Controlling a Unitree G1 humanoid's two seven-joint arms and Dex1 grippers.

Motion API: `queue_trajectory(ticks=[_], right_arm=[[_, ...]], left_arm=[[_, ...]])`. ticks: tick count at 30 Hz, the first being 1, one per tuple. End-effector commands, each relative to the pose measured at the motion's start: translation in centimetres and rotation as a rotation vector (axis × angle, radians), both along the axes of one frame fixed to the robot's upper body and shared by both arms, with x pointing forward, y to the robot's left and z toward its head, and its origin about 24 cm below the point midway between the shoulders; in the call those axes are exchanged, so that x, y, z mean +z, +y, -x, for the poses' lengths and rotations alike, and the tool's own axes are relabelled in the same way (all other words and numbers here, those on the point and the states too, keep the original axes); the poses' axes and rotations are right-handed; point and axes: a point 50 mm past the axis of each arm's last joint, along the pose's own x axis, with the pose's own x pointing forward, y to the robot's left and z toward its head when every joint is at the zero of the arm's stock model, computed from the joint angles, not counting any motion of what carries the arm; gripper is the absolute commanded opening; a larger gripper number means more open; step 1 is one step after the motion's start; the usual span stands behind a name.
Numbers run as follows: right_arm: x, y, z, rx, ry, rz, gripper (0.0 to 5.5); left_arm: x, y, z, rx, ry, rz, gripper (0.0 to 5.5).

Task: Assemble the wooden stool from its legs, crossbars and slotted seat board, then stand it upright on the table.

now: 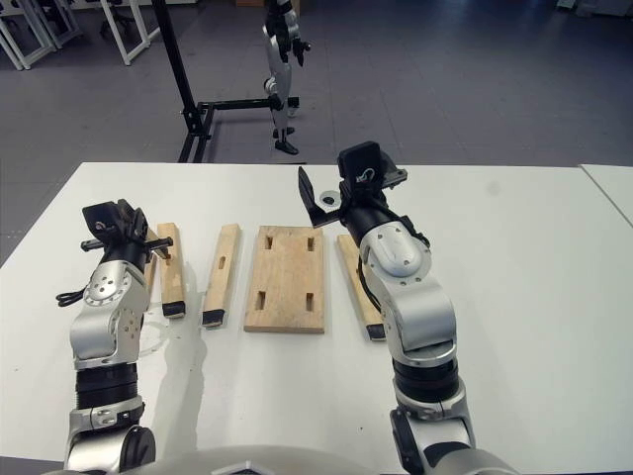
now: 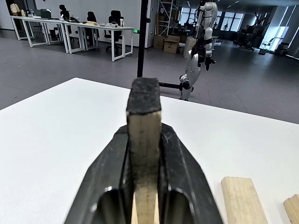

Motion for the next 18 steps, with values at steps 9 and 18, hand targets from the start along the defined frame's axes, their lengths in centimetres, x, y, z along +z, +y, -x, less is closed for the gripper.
queue_trajectory(ticks=[9, 18], right_arm=[[0.2, 0.0, 0.1, 0.0, -0.013, 0.0, 5.49], [0.2, 0.0, 0.0, 0.004, -0.009, 0.004, 5.49]], left_arm=[[-2.5, 0.4, 0.8, 0.029, 0.062, -0.025, 0.43], [-2.8, -0.3, 0.9, 0.034, 0.047, 0.069, 0.43]])
